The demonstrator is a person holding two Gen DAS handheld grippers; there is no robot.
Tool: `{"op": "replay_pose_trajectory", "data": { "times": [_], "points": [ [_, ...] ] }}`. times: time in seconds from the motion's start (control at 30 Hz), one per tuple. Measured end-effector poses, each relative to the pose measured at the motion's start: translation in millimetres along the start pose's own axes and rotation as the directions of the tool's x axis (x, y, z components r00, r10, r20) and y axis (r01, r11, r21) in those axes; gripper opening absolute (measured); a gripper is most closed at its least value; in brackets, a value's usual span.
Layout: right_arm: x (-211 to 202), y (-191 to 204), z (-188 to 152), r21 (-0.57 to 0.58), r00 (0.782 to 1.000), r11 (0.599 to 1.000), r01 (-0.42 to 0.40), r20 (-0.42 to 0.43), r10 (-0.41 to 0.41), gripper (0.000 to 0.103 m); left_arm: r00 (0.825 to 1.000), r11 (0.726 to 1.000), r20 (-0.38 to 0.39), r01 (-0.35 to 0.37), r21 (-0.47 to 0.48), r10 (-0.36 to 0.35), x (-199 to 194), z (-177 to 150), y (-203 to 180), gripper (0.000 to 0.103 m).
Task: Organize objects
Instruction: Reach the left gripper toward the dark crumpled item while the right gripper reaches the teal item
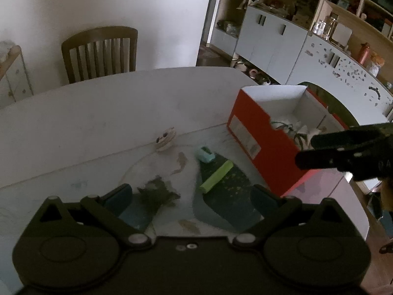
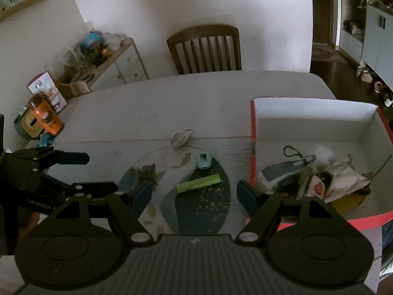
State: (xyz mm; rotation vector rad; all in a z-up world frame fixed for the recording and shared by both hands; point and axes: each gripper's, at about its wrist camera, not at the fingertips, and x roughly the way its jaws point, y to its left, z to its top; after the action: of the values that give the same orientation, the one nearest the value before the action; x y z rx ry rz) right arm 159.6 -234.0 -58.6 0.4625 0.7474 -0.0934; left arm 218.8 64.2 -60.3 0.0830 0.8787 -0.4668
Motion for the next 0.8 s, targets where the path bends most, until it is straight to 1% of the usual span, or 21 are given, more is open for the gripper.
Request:
{"op": "replay_pose_trajectory", "data": {
  "times": [0.07,0.23,0.33,0.43,0.53,0.67,0.8],
  "points": [
    [8,6,3,-0.004,1.000,1.000,0.006,-0.006,-0.007,0.076,1.000,1.000,-0.003,0.003,-0.003,-0.003,5,-2,8,0.102],
    [31,22,11,-0.025,1.000,1.000,0.017,-0.024,-0.018,0.076,0.999,0.999,0.022,-0.041,0.027,0.040,18,-8,21,0.102],
    [47,26,16,-0.021,0.999,0.999,0.036,-0.040,-0.037,0.076,0.999,0.999,0.026,-0.030,0.033,0.029,27,-12,29,0.102],
    [62,29,22,-0.013,0.997,0.999,0.044,-0.060,-0.045,0.076,1.000,1.000,0.018,-0.025,0.017,0.025,37,-14,38,0.102],
    [81,35,28,-0.032,0.995,0.997,0.065,-0.078,-0.067,0.076,1.000,1.000,0.017,-0.026,0.004,0.026,47,-15,44,0.102],
    [106,39,34,-0.050,0.991,0.996,0.075,-0.107,-0.080,0.076,0.999,0.999,0.023,-0.049,0.001,0.049,58,-17,47,0.102],
    [131,38,37,-0.048,0.986,0.995,0.091,-0.138,-0.097,0.076,0.999,0.999,0.014,-0.053,0.003,0.053,69,-18,47,0.102]
  ]
}}
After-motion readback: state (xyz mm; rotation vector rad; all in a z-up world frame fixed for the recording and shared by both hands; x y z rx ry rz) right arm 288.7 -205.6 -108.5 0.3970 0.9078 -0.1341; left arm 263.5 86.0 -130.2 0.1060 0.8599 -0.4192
